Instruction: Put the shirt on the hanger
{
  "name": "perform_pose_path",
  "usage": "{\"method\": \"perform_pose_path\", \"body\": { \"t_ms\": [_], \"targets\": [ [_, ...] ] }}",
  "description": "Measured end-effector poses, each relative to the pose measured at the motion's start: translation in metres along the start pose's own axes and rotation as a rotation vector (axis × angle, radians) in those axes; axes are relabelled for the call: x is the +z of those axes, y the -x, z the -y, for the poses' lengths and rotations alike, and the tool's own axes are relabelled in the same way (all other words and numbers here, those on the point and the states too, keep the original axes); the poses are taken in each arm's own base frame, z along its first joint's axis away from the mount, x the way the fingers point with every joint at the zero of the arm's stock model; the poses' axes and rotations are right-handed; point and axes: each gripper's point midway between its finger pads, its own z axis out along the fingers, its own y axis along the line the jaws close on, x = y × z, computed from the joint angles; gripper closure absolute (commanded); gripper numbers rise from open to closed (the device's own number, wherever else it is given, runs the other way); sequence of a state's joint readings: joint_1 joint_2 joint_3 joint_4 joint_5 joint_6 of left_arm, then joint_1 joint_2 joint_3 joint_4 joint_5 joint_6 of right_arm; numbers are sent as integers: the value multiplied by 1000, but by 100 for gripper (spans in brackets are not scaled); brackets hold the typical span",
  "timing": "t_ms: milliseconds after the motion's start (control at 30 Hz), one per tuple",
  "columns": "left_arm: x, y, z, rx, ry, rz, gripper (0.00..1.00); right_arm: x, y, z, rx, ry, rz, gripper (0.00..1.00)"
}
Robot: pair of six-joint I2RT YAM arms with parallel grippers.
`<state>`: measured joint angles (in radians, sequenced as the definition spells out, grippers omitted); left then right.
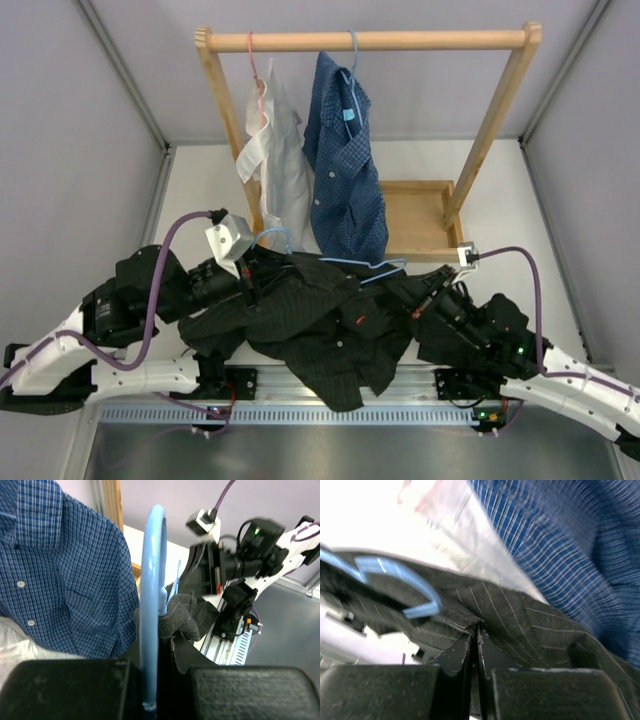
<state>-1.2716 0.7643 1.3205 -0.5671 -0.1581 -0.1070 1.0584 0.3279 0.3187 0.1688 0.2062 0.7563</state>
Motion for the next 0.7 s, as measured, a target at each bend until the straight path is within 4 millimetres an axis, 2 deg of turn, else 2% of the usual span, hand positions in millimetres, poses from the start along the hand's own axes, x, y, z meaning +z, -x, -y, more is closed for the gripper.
{"method": "perform_pose_path", "body": {
  "t_ms": [133, 233, 300, 533, 700],
  "targets": [
    [-9, -15, -3, -4, 2, -7, 100, -5, 28, -1, -12, -85, 47, 100],
    [-17, -26, -6, -18, 7, 2, 100, -9, 49, -11, -37, -125, 55, 100],
    [-21, -30, -8, -29, 15, 16, 100, -11, 56, -18, -59, -127, 45, 100],
    [-19, -36, -21, -48, 94, 18, 100, -5, 54, -16, -188, -206, -68, 100],
    [-11, -41, -25, -36, 123, -6, 100, 4, 49, 1, -306, -332, -164, 100]
  ]
}}
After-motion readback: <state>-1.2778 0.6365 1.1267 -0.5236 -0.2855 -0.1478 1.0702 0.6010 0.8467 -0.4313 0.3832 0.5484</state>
